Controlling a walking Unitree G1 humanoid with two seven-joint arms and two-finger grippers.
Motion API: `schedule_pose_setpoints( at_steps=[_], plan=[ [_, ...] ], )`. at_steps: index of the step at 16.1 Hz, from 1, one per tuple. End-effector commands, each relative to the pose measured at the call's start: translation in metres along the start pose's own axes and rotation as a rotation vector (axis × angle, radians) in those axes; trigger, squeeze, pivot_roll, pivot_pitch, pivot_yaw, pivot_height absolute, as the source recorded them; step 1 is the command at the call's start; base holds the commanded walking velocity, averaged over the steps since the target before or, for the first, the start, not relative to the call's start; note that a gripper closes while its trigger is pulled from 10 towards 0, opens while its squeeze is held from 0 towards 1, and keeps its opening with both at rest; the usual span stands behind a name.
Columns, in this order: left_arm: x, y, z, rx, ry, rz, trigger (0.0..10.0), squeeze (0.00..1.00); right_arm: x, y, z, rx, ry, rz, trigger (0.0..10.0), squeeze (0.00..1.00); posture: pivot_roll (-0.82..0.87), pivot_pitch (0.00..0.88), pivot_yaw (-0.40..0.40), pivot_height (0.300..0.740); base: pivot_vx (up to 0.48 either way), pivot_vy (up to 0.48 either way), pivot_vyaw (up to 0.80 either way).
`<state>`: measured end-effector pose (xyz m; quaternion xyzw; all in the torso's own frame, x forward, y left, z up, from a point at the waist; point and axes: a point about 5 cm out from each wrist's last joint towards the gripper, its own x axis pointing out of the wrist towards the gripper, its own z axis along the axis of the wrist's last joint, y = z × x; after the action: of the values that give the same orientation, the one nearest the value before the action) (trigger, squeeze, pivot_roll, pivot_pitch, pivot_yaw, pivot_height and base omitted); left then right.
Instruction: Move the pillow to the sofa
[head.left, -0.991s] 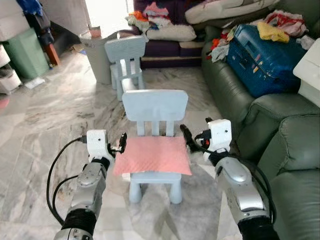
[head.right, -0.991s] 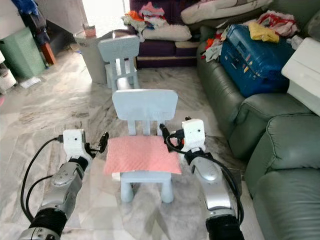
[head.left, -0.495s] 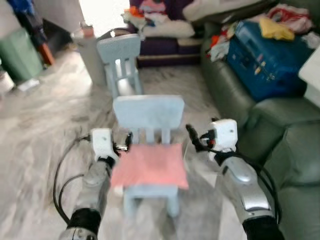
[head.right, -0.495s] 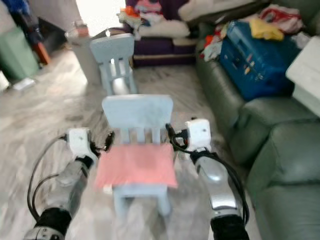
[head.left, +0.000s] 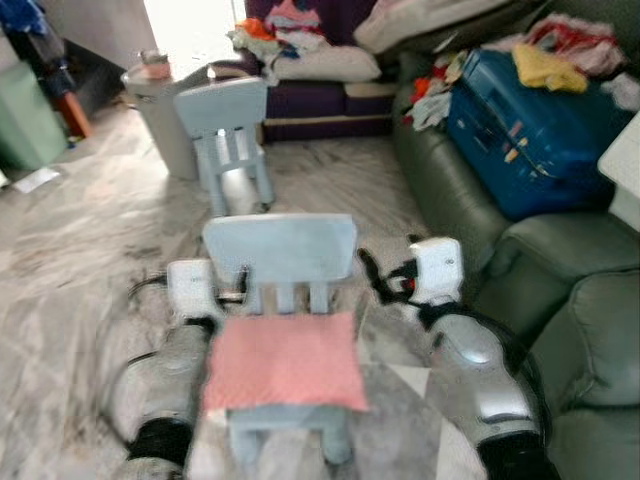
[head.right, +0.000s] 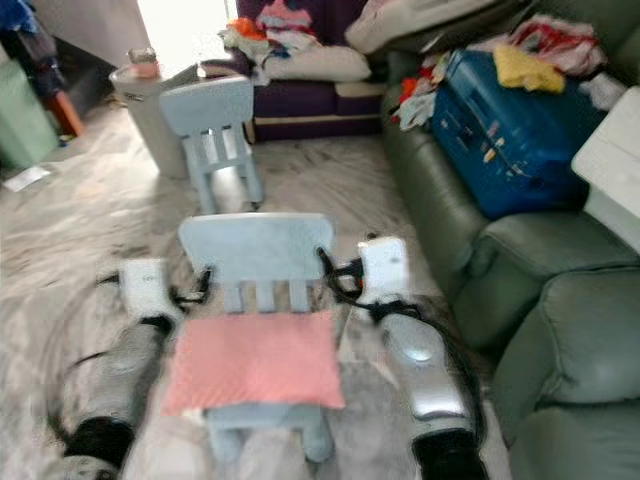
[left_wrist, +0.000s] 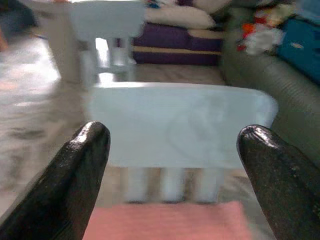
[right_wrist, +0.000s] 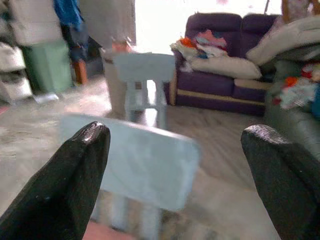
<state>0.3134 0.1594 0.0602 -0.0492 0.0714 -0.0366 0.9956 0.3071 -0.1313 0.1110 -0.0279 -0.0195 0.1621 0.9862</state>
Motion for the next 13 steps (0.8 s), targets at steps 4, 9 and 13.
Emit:
schedule_pose_setpoints(
  at_steps=[4, 9, 13],
  plan=[
    [-0.001, 0.021, -0.001, 0.054, 0.034, 0.093, 10.0, 0.0, 0.002, 0.003, 0.001, 0.008, -0.008, 0.008, 10.0, 0.0, -0.15, 0.0, 0.029, 0.74, 0.0, 0.0, 0.0],
    [-0.007, 0.035, -0.011, 0.056, 0.087, 0.128, 10.0, 0.0, 0.001, -0.002, -0.004, 0.014, 0.012, -0.011, 10.0, 0.0, -0.14, 0.0, 0.029, 0.74, 0.0, 0.0, 0.0],
    [-0.006, 0.033, -0.009, 0.055, 0.077, 0.1, 10.0, 0.0, 0.0, 0.001, -0.004, 0.015, 0.009, -0.01, 10.0, 0.0, -0.14, 0.0, 0.033, 0.74, 0.0, 0.48, 0.0]
  ],
)
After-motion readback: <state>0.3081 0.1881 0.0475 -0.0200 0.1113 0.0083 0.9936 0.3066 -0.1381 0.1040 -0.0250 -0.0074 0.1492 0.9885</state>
